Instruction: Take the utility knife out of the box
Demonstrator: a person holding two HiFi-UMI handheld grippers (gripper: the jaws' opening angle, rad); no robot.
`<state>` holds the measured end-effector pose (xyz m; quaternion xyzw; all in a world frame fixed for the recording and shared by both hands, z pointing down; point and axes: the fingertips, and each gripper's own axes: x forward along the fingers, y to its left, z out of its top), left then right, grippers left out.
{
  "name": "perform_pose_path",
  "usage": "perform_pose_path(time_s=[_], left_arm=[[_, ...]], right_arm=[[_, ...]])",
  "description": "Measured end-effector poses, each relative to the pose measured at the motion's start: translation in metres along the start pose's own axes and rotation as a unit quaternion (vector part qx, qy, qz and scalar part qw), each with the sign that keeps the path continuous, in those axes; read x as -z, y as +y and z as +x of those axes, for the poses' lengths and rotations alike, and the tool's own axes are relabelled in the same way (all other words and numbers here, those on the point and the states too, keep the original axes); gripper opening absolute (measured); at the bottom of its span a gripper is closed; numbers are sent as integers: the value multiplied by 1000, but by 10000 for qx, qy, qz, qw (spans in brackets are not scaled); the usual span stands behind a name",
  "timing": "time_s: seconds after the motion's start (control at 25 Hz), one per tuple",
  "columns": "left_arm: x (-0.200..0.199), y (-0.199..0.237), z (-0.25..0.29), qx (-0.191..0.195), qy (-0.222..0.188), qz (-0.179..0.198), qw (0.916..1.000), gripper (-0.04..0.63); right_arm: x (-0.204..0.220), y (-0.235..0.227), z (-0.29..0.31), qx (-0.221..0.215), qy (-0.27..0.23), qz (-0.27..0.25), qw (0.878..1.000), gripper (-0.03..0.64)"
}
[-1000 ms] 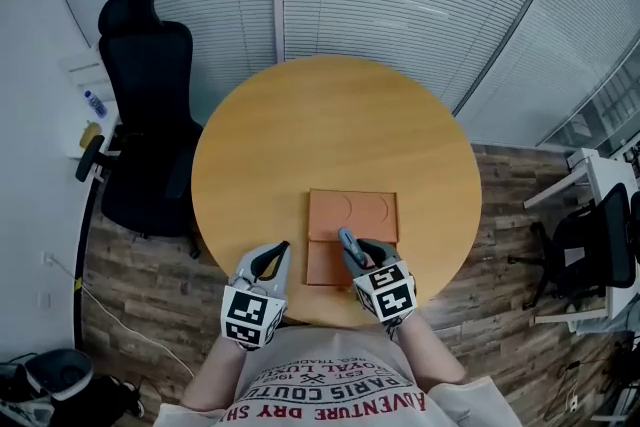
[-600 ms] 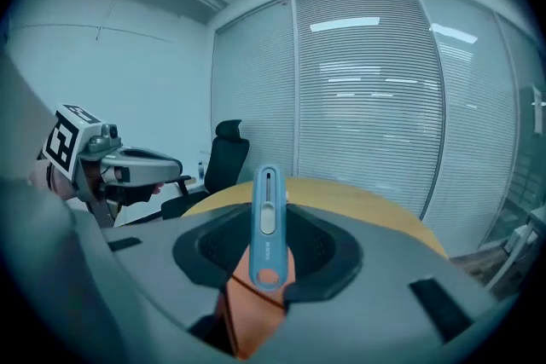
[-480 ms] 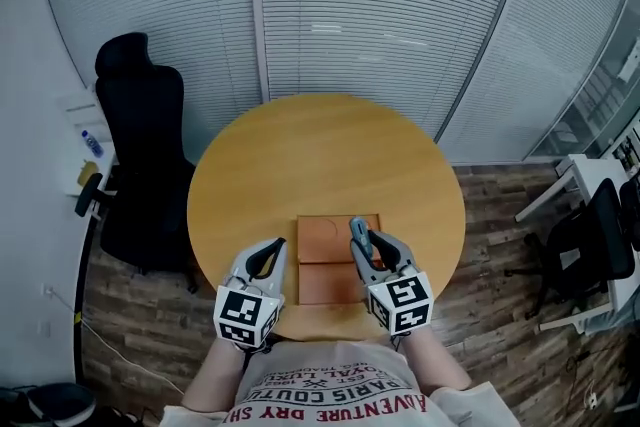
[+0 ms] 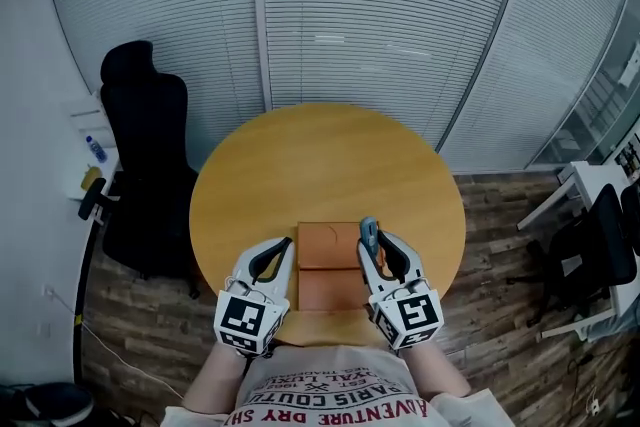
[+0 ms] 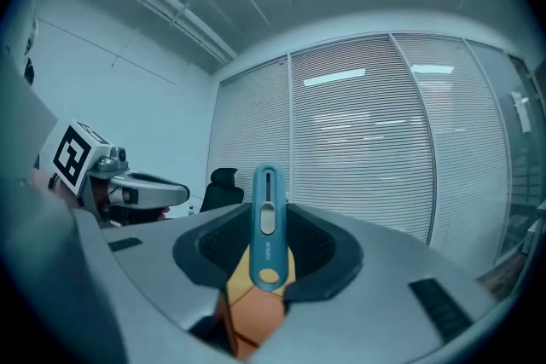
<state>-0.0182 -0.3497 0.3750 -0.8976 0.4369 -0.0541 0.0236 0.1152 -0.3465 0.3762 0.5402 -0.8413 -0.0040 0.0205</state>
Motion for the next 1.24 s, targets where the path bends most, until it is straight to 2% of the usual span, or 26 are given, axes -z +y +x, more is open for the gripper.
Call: perform_pose_path(time_s=[0.56,1.24], left_arm=[[1,5,-5,-248,2,53,9997,11],[6,-2,4,-217,107,135,9996,11]], right_arm=[[22,2,6,-114,205,76,9997,130],[35,-4,9,-77,343,126,9993,130]])
